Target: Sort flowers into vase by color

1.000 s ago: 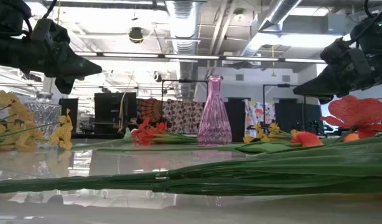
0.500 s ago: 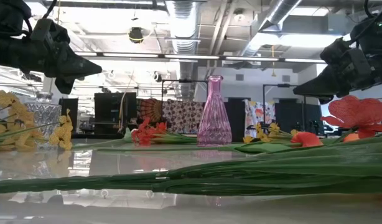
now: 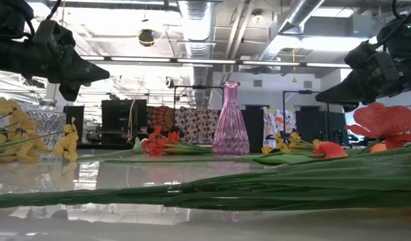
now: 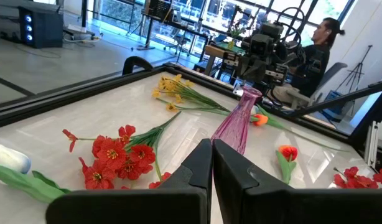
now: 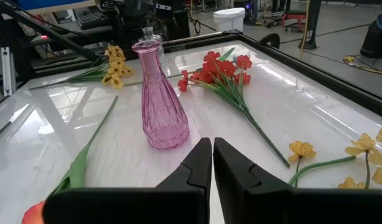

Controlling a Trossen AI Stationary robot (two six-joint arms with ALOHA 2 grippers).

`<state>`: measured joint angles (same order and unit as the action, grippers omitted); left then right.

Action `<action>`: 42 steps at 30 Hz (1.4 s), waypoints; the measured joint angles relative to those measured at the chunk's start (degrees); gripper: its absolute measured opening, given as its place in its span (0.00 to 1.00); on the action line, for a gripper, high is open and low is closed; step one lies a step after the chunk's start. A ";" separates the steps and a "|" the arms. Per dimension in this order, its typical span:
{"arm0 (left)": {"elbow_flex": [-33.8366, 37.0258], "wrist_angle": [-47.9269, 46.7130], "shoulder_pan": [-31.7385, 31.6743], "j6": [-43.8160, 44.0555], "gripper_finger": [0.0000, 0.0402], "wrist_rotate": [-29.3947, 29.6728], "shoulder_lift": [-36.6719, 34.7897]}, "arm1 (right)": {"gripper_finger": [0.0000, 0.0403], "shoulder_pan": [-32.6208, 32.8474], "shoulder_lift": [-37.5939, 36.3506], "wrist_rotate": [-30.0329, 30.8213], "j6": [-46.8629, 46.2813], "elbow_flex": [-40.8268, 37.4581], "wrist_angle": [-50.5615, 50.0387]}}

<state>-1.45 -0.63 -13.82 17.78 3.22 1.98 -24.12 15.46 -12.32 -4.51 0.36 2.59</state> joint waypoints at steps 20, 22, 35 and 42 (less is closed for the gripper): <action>0.00 -0.01 0.00 0.00 0.00 0.00 -0.02 | 0.12 0.00 -0.02 0.04 0.09 0.00 0.06; 0.00 0.00 0.00 0.00 0.00 0.00 -0.01 | 0.12 0.00 0.00 0.11 0.79 0.02 0.69; 0.00 -0.01 0.00 0.00 0.00 0.00 0.00 | 0.12 -0.58 3.68 3.47 -20.52 7.00 8.08; 0.00 0.02 0.00 -0.04 0.00 0.16 0.00 | 0.12 -0.63 22.89 1.94 -16.60 20.32 2.12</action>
<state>-1.45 -0.61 -13.82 17.74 3.39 1.98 -24.75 38.35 -10.38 -21.11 20.68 4.71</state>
